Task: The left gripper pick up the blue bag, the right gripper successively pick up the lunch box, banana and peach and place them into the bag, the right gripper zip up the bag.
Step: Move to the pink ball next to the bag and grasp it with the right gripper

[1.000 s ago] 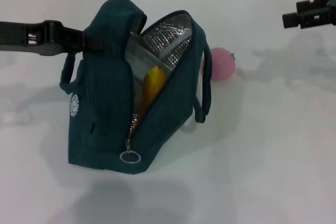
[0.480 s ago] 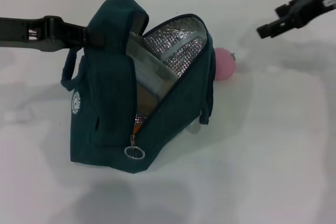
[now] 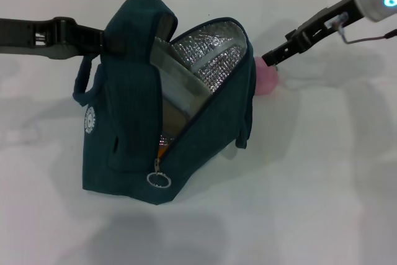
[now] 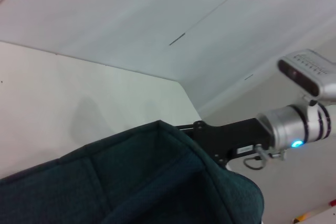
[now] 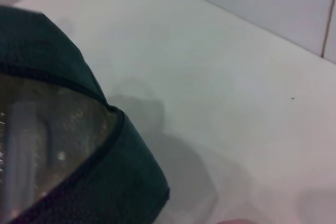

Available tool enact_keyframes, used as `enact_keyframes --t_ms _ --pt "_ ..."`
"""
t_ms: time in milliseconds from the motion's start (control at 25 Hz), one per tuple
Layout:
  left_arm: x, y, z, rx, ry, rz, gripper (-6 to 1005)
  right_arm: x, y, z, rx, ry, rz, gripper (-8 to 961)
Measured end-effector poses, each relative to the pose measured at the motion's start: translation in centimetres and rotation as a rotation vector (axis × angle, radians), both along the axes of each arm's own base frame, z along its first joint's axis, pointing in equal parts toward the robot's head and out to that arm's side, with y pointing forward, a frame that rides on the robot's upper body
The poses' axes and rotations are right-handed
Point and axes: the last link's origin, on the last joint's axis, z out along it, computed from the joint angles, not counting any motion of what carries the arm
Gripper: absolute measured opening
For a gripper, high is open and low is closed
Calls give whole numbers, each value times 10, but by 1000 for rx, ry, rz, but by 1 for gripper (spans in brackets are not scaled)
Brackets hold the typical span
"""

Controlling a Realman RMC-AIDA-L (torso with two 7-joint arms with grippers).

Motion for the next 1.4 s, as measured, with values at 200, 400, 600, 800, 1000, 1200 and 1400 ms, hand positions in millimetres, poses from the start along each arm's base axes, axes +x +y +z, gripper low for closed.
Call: enact_keyframes --t_ms 200,400,600,800,1000,1200,1400 --pt "0 0 -1 -3 2 -1 37 -3 -2 -20 1 -30 32 842" --pt "0 0 -1 -2 3 -4 37 0 -2 -30 11 -46 36 841" --pt "1 0 -1 0 5 -8 37 8 -1 -34 33 -67 35 840" --pt "1 1 -1 1 5 -9 37 12 -2 -40 30 -63 41 839" --pt "1 1 -2 2 6 -11 37 14 -3 -45 29 -68 59 838" --pt "0 1 -2 3 10 -10 37 15 -1 -43 44 -64 65 737" --pt "0 1 -1 4 11 -11 37 15 -3 -46 31 -84 77 594"
